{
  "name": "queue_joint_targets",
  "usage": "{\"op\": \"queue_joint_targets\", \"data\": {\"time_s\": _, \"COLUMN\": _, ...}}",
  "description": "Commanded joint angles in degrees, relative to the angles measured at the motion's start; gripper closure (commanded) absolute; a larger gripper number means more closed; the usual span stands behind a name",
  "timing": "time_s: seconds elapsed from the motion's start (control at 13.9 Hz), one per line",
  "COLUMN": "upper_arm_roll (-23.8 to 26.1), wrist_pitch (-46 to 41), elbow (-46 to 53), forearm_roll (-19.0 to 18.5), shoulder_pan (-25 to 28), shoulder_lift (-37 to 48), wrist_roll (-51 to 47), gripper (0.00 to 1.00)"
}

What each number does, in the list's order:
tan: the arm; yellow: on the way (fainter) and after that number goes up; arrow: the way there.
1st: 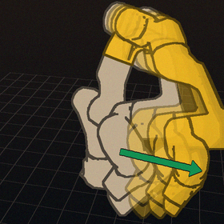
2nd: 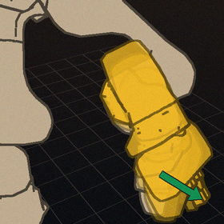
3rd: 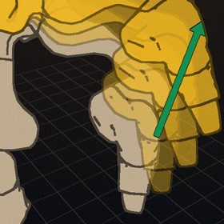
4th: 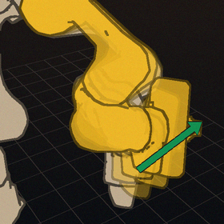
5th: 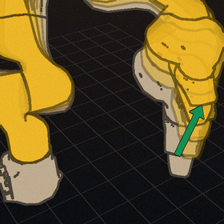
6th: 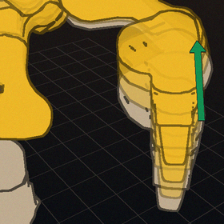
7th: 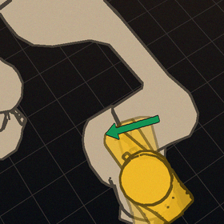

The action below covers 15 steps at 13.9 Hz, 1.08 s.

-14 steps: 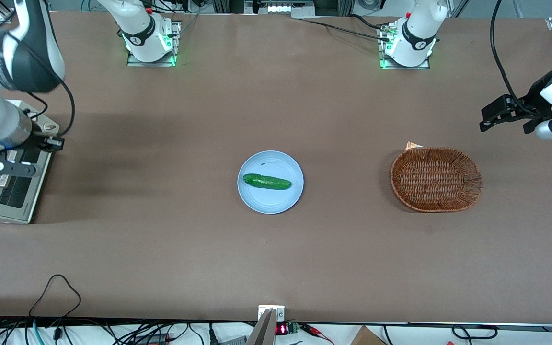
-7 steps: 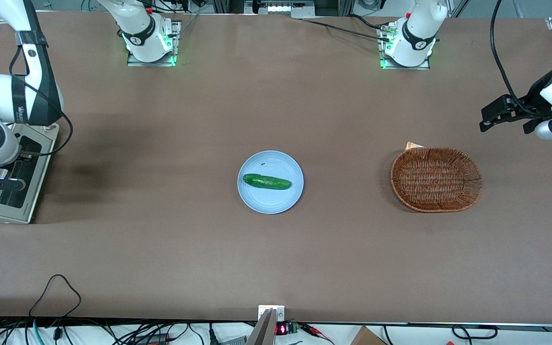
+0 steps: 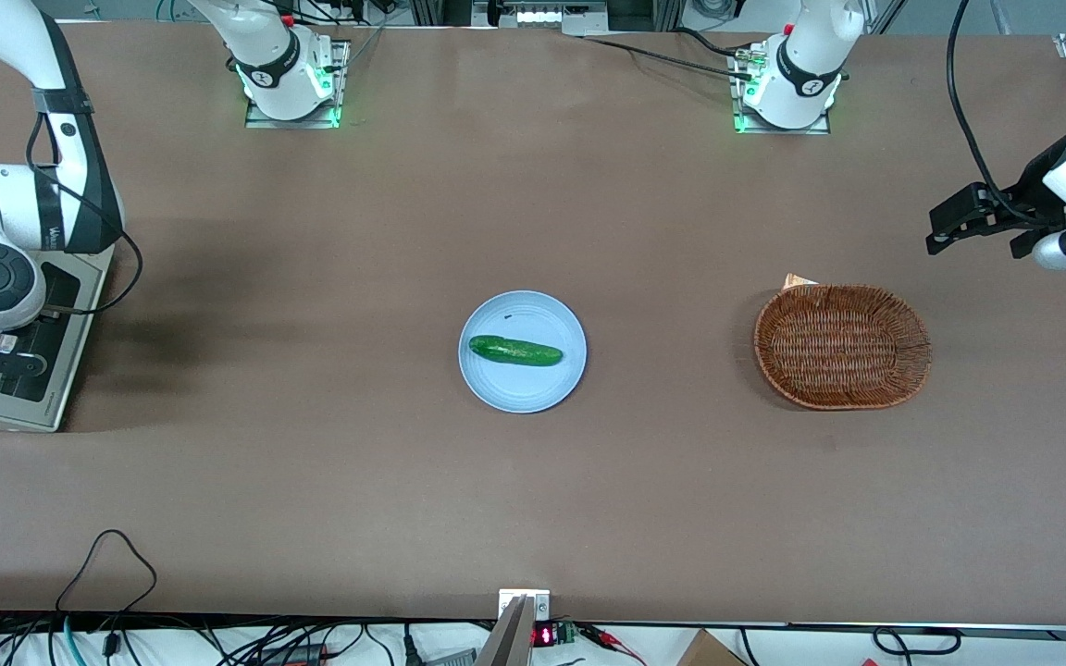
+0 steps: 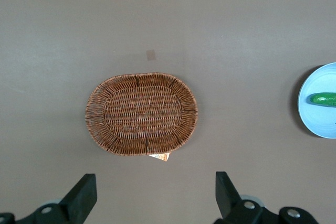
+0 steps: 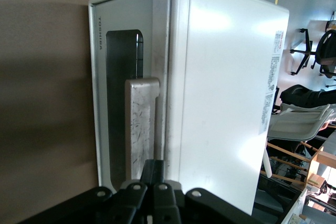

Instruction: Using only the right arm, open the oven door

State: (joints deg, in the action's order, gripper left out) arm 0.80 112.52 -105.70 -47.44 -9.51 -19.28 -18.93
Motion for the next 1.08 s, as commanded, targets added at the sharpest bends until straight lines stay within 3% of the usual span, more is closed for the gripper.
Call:
{"op": "queue_joint_targets", "data": {"time_s": 0.0, "upper_arm_roll": -0.27, "wrist_pitch": 1.64, "elbow": -1.08, "forearm_roll": -1.69, "shoulder_pan": -0.50, "shoulder_lift": 0.21, "wrist_roll": -1.19, "gripper": 1.00}}
{"op": "queue_joint_targets", "data": {"time_s": 1.01, "upper_arm_roll": -0.98, "wrist_pitch": 8.06, "elbow": -2.84, "forearm_roll": -0.99, "shoulder_pan": -0.51, "shoulder_lift": -2.25, "wrist_roll": -1.46, "gripper": 1.00}}
